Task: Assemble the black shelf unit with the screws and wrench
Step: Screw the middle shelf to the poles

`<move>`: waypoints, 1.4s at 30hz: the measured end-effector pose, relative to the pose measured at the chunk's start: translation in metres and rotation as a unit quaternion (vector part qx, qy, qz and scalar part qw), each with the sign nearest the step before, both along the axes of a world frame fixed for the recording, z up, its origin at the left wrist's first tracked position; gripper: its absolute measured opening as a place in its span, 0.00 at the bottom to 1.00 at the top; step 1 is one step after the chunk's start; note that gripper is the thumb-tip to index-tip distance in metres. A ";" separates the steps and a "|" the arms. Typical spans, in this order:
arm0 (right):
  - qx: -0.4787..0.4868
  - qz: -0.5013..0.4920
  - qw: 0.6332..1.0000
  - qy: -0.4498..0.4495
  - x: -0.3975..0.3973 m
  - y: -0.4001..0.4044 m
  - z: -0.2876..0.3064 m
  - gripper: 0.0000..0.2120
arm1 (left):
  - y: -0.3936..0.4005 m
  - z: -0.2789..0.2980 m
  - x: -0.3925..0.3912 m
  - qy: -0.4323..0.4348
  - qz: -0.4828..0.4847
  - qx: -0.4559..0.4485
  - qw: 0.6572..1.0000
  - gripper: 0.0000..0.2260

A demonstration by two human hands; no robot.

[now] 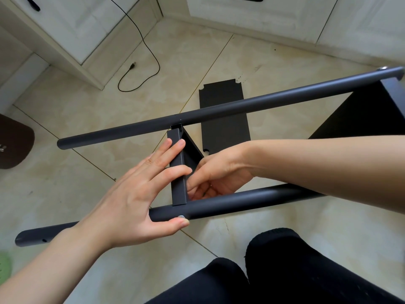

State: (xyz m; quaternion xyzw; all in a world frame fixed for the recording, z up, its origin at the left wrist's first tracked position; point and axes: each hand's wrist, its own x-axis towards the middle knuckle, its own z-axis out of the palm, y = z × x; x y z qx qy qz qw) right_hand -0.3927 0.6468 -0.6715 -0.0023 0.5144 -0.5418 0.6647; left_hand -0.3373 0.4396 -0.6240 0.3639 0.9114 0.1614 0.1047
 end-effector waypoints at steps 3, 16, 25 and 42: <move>-0.002 -0.009 1.000 0.016 -0.002 0.004 0.002 0.07 | 0.000 0.000 0.000 -0.001 0.001 0.001 1.000 0.32; 0.028 0.040 0.996 0.078 0.000 0.001 -0.001 0.10 | 0.000 0.000 0.000 0.000 0.002 0.003 1.000 0.32; 0.004 -0.006 0.998 0.068 -0.001 0.001 0.000 0.08 | 0.001 0.001 0.000 -0.003 0.003 0.007 1.000 0.31; 0.015 0.031 0.997 0.067 -0.003 0.005 0.002 0.06 | 0.001 0.001 0.000 0.001 0.001 0.007 1.000 0.31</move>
